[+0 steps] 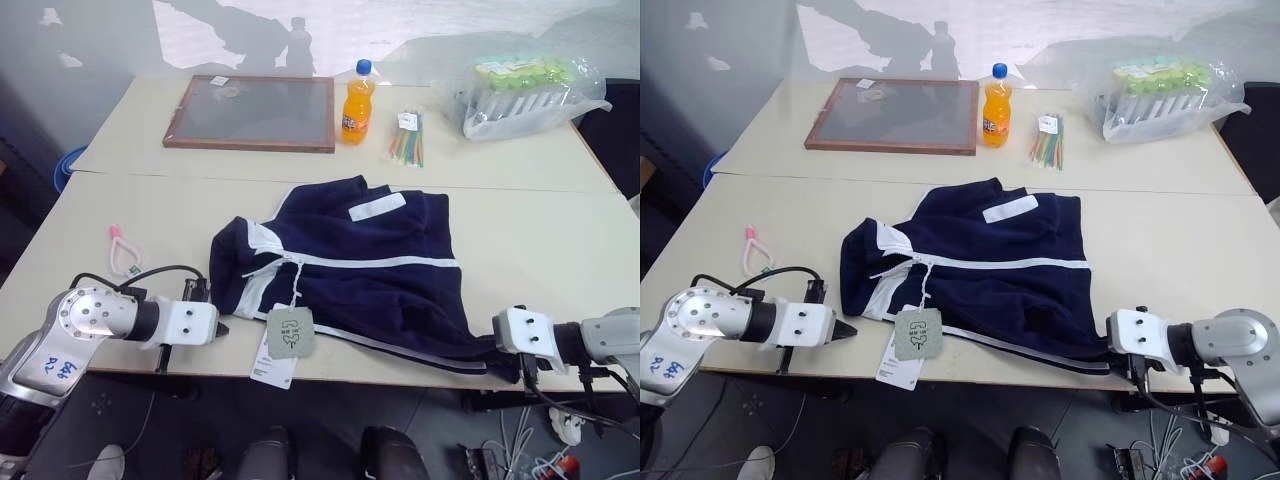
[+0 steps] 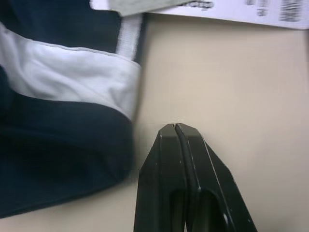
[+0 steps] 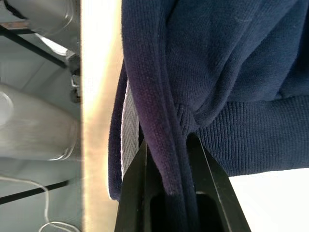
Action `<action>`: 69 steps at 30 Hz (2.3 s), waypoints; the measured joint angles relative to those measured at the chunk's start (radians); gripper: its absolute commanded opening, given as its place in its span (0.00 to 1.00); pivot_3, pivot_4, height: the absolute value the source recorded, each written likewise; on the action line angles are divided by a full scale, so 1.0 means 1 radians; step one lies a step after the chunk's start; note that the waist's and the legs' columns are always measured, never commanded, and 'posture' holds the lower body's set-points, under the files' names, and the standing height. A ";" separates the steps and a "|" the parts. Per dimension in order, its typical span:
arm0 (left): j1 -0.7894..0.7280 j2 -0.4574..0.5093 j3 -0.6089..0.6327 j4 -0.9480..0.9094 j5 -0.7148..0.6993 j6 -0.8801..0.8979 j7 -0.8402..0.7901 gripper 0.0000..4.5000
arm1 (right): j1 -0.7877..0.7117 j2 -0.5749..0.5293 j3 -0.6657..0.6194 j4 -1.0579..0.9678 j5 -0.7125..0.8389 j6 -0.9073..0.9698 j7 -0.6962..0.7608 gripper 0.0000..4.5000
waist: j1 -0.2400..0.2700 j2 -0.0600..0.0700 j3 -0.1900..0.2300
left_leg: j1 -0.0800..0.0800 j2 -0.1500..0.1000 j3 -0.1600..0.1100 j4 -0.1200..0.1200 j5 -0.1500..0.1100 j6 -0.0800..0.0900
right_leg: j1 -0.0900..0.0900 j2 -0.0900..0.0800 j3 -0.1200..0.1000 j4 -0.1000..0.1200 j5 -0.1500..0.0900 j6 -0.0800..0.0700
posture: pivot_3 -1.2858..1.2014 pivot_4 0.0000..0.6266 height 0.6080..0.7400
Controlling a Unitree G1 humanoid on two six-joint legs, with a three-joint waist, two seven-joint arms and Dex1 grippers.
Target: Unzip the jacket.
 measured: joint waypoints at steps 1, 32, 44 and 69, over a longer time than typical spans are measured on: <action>0.013 0.001 0.005 -0.006 -0.007 0.005 -0.003 0.01 | -0.001 0.000 -0.002 0.001 -0.007 -0.006 -0.006 0.00 | 0.001 0.000 0.000 | 0.000 0.000 0.000 0.000 0.000 0.000 | 0.000 0.000 0.000 0.000 0.000 0.000 | 0.52 0.24 1.00; -0.131 -0.086 -0.004 0.073 0.095 -0.119 0.071 0.82 | -0.095 0.016 0.004 0.019 -0.012 0.005 -0.061 0.82 | 0.011 0.002 -0.001 | -0.001 -0.001 0.000 0.002 -0.001 0.001 | 0.000 0.000 0.000 0.000 0.000 0.000 | 0.52 0.24 1.00; -0.292 -0.188 -0.095 0.280 0.209 -0.277 0.142 0.44 | -0.140 0.045 0.037 0.035 -0.012 0.025 -0.052 0.55 | 0.013 0.005 -0.003 | 0.000 -0.001 0.001 0.004 -0.001 0.001 | 0.002 0.000 0.000 0.001 0.000 0.000 | 0.52 0.24 1.00; -0.096 -0.096 -0.044 0.041 0.100 -0.106 0.046 0.00 | -0.047 0.015 -0.003 -0.051 0.071 0.095 0.033 0.00 | 0.010 0.005 -0.003 | -0.001 -0.001 0.000 0.004 -0.002 0.001 | 0.001 0.000 0.000 0.000 0.000 0.000 | 0.52 0.24 1.00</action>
